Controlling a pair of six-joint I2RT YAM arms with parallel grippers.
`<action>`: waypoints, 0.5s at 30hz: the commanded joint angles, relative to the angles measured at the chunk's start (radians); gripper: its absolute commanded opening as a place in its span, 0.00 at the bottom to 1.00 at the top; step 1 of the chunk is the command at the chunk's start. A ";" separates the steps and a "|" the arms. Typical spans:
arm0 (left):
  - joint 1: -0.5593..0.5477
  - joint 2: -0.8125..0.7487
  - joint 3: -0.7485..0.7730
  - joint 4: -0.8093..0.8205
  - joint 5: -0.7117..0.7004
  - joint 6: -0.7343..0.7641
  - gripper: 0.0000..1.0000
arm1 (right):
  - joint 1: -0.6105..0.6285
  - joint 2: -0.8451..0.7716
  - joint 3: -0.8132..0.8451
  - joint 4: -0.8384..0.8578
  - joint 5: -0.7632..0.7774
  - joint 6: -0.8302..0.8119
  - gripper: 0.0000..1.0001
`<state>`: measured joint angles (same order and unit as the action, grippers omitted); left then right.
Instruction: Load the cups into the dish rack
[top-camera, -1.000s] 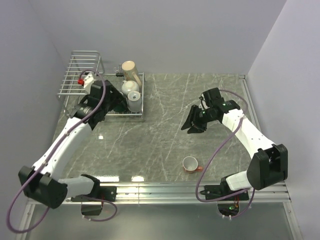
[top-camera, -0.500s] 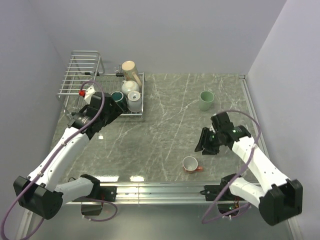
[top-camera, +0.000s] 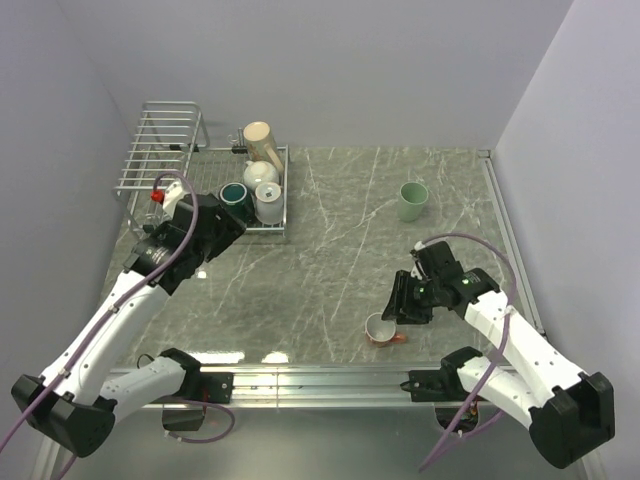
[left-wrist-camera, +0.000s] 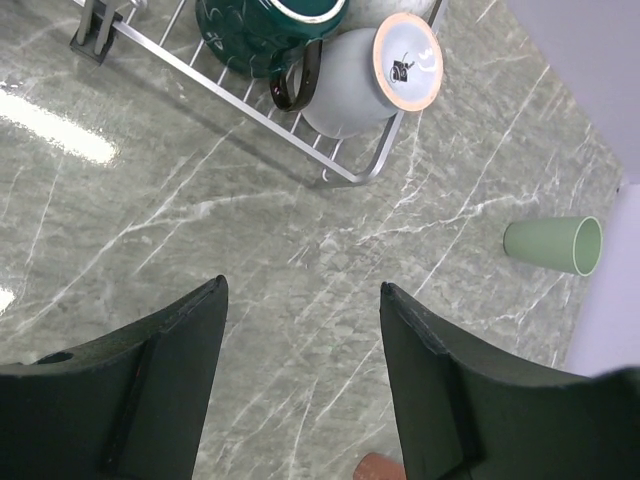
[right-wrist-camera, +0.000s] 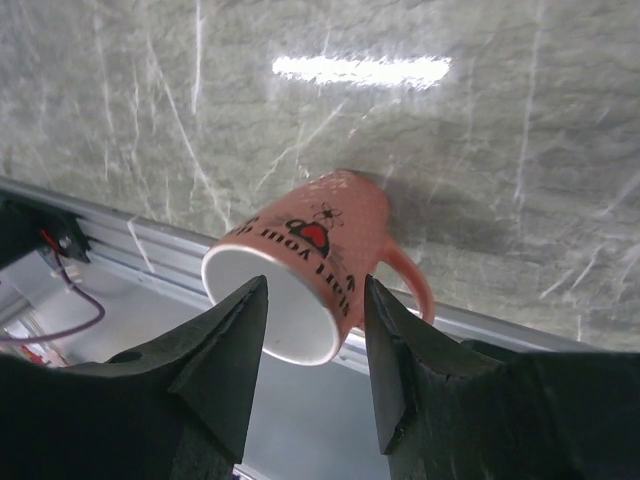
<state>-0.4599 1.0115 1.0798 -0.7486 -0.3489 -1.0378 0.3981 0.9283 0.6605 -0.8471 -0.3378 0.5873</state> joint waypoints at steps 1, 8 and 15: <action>-0.005 -0.030 -0.011 -0.020 -0.022 -0.022 0.67 | 0.030 -0.048 -0.018 0.034 0.003 0.014 0.51; -0.006 -0.005 0.008 -0.012 -0.021 -0.027 0.67 | 0.082 0.015 -0.035 0.029 0.059 0.031 0.51; -0.008 0.033 0.014 0.028 0.001 -0.024 0.64 | 0.136 0.155 -0.004 0.036 0.122 0.043 0.32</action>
<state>-0.4625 1.0359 1.0729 -0.7631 -0.3553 -1.0603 0.5140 1.0657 0.6285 -0.8288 -0.2695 0.6174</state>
